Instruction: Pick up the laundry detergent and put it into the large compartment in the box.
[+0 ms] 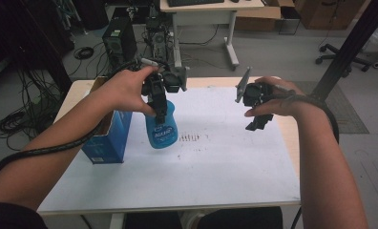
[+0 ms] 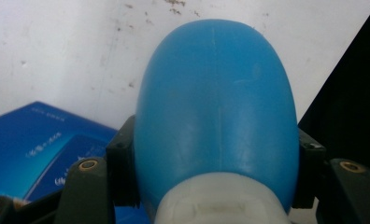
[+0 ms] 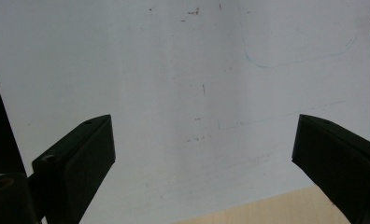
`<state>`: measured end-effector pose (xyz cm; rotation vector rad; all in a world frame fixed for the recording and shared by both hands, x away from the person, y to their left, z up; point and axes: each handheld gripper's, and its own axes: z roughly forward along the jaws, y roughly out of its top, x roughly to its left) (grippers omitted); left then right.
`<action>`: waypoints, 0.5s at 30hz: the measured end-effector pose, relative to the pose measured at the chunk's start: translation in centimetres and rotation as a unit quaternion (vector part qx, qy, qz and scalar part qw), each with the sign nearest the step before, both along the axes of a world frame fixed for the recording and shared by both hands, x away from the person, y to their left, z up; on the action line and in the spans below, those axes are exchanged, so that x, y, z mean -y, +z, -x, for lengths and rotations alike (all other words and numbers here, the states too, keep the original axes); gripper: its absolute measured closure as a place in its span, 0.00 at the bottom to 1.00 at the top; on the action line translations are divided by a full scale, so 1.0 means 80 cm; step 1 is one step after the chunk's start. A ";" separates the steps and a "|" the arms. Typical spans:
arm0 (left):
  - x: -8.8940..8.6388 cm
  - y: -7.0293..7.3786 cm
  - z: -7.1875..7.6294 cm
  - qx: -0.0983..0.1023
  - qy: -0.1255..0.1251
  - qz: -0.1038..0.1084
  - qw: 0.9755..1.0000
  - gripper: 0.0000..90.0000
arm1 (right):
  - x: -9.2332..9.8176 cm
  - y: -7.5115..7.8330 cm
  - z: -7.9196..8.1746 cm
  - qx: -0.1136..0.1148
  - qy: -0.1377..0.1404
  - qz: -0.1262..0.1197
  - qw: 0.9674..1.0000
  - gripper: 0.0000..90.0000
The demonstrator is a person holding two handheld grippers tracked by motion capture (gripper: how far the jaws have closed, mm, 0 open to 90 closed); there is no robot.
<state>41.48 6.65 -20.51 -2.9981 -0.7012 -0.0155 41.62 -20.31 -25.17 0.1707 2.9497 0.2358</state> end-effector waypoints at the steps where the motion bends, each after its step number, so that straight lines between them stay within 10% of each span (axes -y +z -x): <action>1: 0.000 0.000 0.000 0.000 0.000 0.000 1.000 0.42 | 0.000 0.000 0.000 -0.001 0.000 0.000 1.000 0.06; 9: -0.020 0.039 0.000 0.017 0.101 0.012 0.995 0.42 | 0.004 0.001 -0.001 0.001 0.001 0.001 1.000 0.06; 15: -0.041 0.079 0.003 0.035 0.170 0.018 0.985 0.42 | 0.002 0.000 -0.003 0.003 0.003 0.001 1.000 0.07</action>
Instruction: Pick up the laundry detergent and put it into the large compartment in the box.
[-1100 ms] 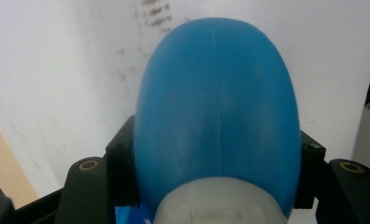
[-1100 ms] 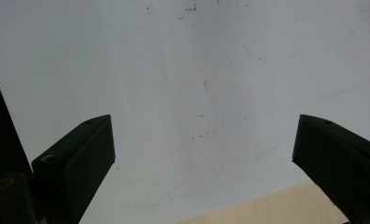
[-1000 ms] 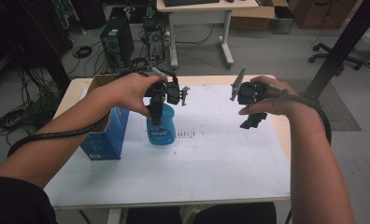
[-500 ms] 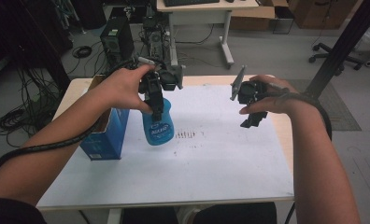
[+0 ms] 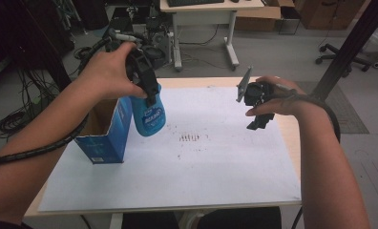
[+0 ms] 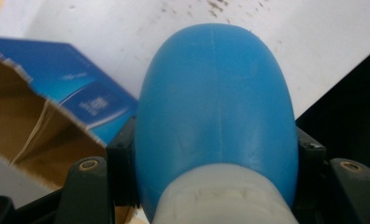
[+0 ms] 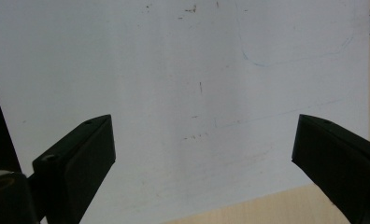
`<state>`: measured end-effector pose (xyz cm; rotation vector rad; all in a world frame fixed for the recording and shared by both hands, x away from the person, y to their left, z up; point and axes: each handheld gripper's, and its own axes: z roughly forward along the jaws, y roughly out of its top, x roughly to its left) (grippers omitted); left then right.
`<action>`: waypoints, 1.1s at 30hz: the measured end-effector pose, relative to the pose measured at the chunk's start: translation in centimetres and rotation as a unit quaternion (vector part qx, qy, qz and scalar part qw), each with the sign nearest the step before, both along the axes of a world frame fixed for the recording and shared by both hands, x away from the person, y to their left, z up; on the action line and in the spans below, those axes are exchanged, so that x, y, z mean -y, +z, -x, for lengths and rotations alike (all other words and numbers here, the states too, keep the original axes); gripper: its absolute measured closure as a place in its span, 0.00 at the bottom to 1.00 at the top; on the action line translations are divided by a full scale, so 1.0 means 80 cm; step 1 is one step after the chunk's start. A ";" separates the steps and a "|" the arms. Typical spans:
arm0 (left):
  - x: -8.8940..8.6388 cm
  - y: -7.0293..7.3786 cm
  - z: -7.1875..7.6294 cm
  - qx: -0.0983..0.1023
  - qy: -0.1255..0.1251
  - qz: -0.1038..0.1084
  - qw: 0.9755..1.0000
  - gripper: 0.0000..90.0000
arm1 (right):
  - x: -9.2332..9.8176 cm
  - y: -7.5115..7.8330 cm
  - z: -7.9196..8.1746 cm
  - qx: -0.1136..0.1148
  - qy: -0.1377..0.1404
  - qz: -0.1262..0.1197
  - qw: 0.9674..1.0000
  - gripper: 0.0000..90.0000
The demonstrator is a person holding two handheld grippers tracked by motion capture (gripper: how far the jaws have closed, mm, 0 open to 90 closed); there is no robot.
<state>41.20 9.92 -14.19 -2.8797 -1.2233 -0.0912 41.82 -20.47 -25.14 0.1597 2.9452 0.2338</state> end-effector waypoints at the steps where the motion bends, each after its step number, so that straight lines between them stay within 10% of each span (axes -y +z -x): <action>1: -0.003 0.005 0.000 0.003 0.010 0.001 1.000 0.42 | -0.001 0.001 -0.001 -0.002 0.002 0.005 1.000 0.07; 11: -0.033 0.035 -0.004 0.002 0.093 -0.005 0.996 0.42 | -0.013 0.003 -0.004 0.002 0.009 0.004 1.000 0.07; 23: -0.041 0.036 -0.002 -0.007 0.129 -0.005 0.992 0.42 | -0.015 0.005 -0.007 0.003 0.009 0.002 1.000 0.07; 28: -0.046 0.041 0.000 -0.007 0.158 0.015 0.987 0.42 | -0.016 0.005 -0.008 0.005 0.011 0.004 1.000 0.07; 33: -0.053 0.050 -0.001 0.000 0.208 0.019 0.978 0.42 | -0.017 0.004 -0.010 0.005 0.018 0.006 1.000 0.07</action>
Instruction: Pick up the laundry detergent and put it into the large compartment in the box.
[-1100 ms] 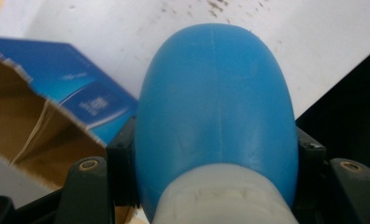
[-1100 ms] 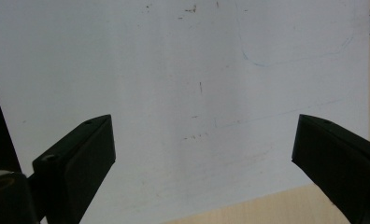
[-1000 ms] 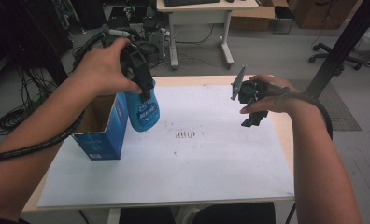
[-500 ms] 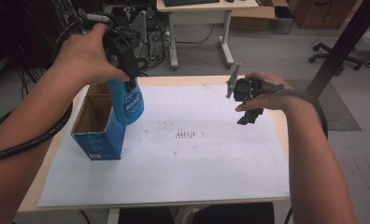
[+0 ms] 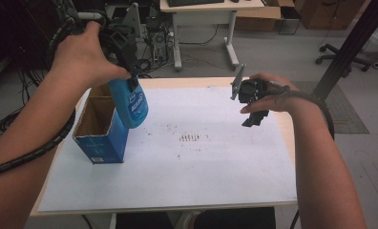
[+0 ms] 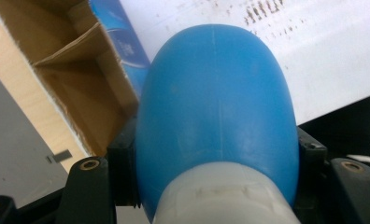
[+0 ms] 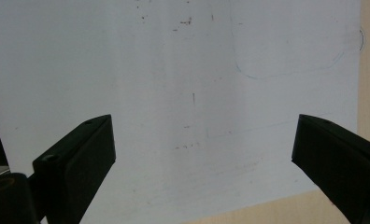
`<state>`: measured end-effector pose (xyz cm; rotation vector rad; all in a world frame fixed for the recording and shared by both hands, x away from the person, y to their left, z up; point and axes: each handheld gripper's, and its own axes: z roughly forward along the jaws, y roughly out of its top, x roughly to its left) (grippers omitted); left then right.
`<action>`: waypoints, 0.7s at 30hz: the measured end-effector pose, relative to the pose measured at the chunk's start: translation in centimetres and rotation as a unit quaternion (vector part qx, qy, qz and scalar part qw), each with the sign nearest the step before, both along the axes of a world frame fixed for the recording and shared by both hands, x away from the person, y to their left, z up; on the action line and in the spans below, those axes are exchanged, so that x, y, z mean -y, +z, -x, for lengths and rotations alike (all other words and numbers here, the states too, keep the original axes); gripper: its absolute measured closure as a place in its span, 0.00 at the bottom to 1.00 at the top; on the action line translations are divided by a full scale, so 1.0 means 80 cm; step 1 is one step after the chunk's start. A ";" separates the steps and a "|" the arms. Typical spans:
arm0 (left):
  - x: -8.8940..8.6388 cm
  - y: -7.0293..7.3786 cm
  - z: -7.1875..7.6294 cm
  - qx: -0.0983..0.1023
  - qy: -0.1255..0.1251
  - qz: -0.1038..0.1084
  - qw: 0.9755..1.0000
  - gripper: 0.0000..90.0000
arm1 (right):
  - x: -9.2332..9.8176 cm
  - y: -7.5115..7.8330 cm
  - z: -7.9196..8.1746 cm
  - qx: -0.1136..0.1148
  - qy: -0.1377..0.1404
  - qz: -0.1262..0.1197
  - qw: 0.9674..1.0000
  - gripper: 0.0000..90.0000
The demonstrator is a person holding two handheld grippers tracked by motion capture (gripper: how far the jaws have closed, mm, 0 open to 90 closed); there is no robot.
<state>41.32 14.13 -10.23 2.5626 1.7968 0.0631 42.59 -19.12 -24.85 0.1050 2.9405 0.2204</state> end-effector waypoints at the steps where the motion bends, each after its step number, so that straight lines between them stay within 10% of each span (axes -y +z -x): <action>1: -0.002 0.001 -0.001 0.000 0.011 -0.002 1.000 0.42 | 0.000 0.000 0.000 0.001 0.002 0.002 1.000 0.07; 9: -0.032 0.017 -0.009 -0.002 0.096 -0.012 0.995 0.42 | -0.009 -0.002 0.000 0.004 0.014 0.002 1.000 0.07; 21: -0.078 0.038 -0.008 0.007 0.191 -0.017 0.981 0.42 | -0.021 -0.003 -0.002 0.005 0.028 0.003 1.000 0.07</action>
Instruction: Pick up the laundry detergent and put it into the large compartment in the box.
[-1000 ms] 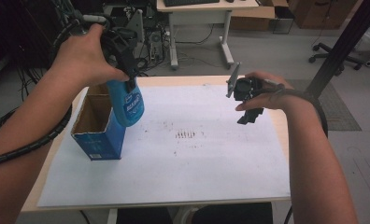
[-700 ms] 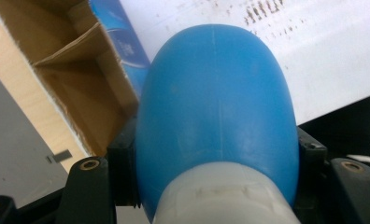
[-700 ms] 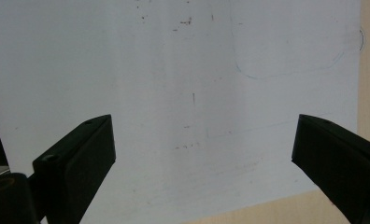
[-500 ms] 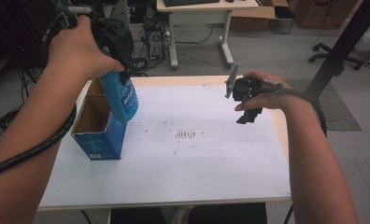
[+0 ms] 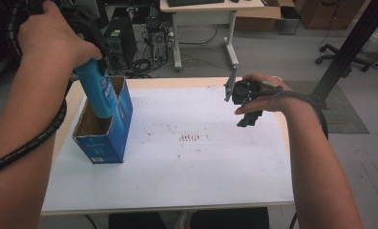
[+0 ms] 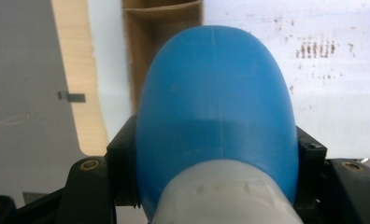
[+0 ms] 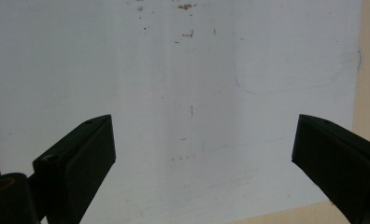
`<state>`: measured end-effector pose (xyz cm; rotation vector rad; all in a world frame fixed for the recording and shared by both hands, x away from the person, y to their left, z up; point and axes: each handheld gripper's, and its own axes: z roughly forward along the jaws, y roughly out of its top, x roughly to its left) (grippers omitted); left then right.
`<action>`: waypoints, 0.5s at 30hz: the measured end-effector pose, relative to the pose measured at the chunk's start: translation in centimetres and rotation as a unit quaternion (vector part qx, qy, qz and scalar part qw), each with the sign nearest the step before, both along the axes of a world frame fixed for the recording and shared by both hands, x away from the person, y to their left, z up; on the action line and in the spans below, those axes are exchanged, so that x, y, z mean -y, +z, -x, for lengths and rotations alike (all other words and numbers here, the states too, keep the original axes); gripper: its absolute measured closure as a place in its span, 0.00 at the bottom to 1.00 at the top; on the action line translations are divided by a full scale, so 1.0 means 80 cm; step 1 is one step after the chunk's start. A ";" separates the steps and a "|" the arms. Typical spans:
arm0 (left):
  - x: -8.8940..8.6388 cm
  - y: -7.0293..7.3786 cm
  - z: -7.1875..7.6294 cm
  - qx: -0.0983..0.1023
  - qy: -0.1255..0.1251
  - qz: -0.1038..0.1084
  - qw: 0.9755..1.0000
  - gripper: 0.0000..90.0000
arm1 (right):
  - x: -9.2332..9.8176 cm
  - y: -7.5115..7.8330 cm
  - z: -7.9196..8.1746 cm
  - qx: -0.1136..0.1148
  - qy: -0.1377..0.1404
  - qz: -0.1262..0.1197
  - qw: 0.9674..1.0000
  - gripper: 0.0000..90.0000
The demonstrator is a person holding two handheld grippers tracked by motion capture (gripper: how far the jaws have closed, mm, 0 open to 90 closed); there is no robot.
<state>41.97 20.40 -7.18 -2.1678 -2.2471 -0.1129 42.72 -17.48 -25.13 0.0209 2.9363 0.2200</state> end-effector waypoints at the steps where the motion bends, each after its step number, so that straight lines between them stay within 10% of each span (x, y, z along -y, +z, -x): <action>1: -0.003 0.001 0.000 -0.001 0.004 0.001 1.000 0.42 | -0.001 0.000 0.000 0.001 0.000 0.001 1.000 0.07; 15: -0.041 -0.012 -0.007 -0.006 0.028 0.014 0.999 0.42 | -0.004 0.005 0.002 0.004 0.005 0.002 1.000 0.07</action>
